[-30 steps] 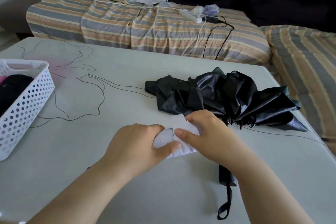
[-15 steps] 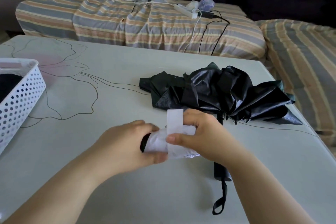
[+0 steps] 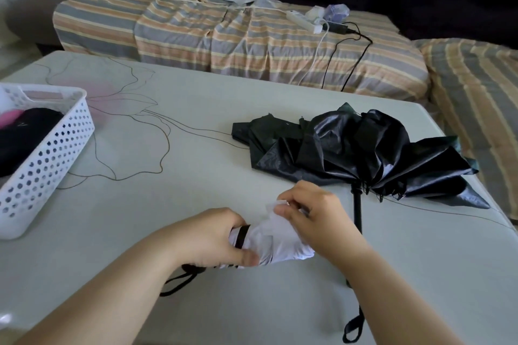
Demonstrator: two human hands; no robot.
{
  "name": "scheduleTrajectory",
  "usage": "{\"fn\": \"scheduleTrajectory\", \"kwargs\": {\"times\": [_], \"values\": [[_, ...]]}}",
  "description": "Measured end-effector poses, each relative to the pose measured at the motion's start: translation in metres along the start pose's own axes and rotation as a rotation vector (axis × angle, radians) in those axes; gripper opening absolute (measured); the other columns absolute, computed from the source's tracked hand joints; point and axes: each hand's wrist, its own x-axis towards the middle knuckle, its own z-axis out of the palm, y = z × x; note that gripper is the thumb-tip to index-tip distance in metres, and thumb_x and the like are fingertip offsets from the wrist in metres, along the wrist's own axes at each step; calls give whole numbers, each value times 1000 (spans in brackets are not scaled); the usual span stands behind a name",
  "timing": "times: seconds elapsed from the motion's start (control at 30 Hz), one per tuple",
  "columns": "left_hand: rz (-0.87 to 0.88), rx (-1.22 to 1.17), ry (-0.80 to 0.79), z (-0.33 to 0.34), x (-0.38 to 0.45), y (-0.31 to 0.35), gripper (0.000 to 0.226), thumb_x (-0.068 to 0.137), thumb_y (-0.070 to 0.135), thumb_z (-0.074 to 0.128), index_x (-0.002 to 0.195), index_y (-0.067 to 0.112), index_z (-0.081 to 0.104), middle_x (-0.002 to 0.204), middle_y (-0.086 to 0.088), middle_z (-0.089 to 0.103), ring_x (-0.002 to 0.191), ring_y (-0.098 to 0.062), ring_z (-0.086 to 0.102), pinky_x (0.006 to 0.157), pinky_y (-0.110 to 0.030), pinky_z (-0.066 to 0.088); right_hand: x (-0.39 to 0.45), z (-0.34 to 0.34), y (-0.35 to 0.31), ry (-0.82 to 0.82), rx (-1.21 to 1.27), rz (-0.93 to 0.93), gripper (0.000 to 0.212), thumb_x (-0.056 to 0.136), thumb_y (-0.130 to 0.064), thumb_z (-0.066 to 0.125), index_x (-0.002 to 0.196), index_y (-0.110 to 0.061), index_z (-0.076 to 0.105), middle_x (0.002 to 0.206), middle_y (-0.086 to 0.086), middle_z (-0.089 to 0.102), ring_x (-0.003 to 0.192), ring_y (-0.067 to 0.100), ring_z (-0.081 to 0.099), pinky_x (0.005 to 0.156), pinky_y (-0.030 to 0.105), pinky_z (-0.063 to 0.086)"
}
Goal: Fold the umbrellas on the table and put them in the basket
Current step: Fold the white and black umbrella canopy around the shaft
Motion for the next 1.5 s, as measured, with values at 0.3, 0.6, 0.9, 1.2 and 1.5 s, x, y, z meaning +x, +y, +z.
{"fn": "scheduleTrajectory", "kwargs": {"times": [0.3, 0.6, 0.9, 1.2, 1.5], "values": [[-23, -17, 191, -7, -8, -1, 20, 86, 42, 60, 83, 28, 45, 76, 8, 58, 58, -7, 56, 57, -26, 43, -4, -32, -36, -102, 136, 7, 17, 83, -17, 73, 79, -32, 69, 82, -14, 63, 86, -1, 56, 74, 6, 38], [68, 503, 326, 14, -5, 25, 24, 95, 49, 41, 106, 29, 36, 90, 7, 56, 84, -21, 60, 63, -30, 41, -11, -36, -43, -117, 77, 74, 5, 83, -17, 73, 81, -22, 74, 87, -9, 61, 92, -1, 50, 73, 2, 35], [270, 852, 589, 18, 3, 27, 52, 41, 18, 87, 89, 10, 66, 51, -1, 45, 30, -22, 42, 44, -17, 2, -8, -39, -22, -24, 151, 160, 23, 84, -16, 72, 68, -31, 65, 81, -9, 60, 79, 4, 55, 68, 8, 42], [354, 1087, 908, 9, -6, 28, 66, 51, -6, 47, 117, 3, 49, 62, -6, 48, 45, -23, 46, 46, -27, 26, -10, -33, -20, -59, 74, 214, 24, 86, -33, 67, 106, -33, 54, 116, -21, 46, 102, -11, 43, 78, -5, 29], [224, 693, 887, 7, -6, 23, 58, 45, 7, 84, 101, 15, 70, 64, 1, 49, 46, -24, 48, 41, -21, 22, 0, -29, -17, 27, 307, 321, 29, 76, -37, 77, 102, -36, 63, 112, -15, 56, 102, 6, 58, 81, 19, 49]]}}
